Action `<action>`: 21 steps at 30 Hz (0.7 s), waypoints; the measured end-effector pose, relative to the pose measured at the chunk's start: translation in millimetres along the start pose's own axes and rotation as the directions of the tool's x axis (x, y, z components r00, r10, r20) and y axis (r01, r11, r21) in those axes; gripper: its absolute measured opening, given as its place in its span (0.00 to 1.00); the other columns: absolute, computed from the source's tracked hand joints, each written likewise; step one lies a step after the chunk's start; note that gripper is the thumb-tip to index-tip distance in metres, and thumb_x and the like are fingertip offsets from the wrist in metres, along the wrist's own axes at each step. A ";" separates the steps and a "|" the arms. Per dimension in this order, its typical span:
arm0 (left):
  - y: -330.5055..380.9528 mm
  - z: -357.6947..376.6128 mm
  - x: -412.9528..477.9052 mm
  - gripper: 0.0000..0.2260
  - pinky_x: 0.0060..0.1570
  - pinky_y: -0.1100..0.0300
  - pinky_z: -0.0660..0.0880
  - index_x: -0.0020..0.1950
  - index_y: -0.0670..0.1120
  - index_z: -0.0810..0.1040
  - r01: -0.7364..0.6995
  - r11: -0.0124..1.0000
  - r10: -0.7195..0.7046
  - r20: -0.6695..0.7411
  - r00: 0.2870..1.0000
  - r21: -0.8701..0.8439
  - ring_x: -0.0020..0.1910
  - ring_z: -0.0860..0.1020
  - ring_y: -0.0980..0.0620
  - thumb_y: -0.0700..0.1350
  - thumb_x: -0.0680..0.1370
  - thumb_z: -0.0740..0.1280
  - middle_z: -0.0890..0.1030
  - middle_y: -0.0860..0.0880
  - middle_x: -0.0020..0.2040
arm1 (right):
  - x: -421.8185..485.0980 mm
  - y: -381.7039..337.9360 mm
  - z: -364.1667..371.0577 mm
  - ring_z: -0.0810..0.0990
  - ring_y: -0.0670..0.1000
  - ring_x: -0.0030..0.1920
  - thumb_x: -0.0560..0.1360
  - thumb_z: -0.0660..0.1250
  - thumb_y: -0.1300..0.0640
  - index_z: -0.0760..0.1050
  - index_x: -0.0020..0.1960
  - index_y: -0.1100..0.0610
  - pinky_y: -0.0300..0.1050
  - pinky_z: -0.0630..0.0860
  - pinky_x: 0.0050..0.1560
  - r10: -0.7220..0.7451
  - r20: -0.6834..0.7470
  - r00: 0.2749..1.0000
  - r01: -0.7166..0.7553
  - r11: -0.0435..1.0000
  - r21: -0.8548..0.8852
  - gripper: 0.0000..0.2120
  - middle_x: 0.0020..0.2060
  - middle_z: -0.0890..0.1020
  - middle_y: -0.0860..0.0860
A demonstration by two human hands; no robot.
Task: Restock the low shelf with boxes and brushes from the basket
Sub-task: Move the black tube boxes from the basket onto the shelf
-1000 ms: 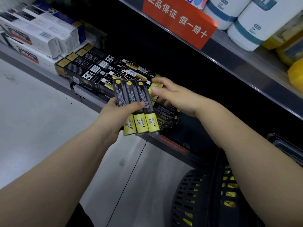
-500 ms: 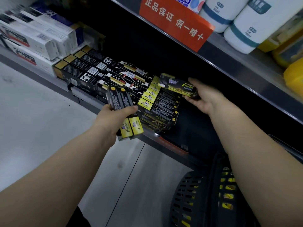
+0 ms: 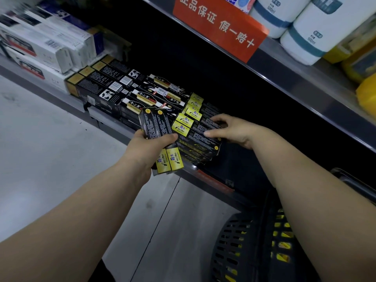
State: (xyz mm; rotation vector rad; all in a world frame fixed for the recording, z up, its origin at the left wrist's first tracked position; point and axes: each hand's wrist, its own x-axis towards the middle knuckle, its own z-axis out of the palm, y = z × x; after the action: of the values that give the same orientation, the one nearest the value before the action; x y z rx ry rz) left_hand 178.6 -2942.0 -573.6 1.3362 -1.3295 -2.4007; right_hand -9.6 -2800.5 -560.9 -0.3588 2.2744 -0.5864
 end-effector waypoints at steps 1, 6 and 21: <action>-0.4 0.1 0.2 0.23 0.48 0.48 0.79 0.60 0.46 0.73 -0.001 1.000 0.001 0.000 1.000 -0.004 0.46 0.81 0.46 0.42 0.68 0.76 0.82 0.46 0.51 | -0.1 -1.7 1.6 0.65 0.54 0.70 0.64 0.77 0.47 0.67 0.69 0.45 0.48 0.63 0.66 -0.024 0.004 1.000 0.024 0.999 -0.028 0.36 0.70 0.67 0.52; -0.6 0.7 1.0 0.24 0.46 0.49 0.79 0.60 0.47 0.73 -0.013 1.000 0.013 0.007 1.000 -0.026 0.44 0.82 0.47 0.42 0.67 0.76 0.82 0.47 0.49 | 0.1 -3.1 4.9 0.63 0.53 0.71 0.69 0.75 0.54 0.66 0.70 0.47 0.42 0.61 0.61 -0.087 0.008 0.996 0.088 0.996 -0.026 0.33 0.71 0.66 0.52; 5.9 2.8 -9.0 0.20 0.37 0.55 0.78 0.60 0.46 0.76 0.043 0.998 -0.039 0.113 0.993 -0.039 0.40 0.81 0.50 0.43 0.69 0.74 0.83 0.48 0.45 | -14.1 -20.5 1.7 0.70 0.51 0.64 0.71 0.72 0.54 0.66 0.71 0.51 0.37 0.68 0.56 -0.162 -0.012 0.987 0.156 0.965 -0.209 0.30 0.68 0.69 0.52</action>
State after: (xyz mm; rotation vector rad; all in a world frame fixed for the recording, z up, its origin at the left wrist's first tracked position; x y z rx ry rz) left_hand 180.2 -2939.8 -562.8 1.2467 -1.2822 -2.5512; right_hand 2.8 -2812.6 -543.0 -0.6441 2.3552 -0.4365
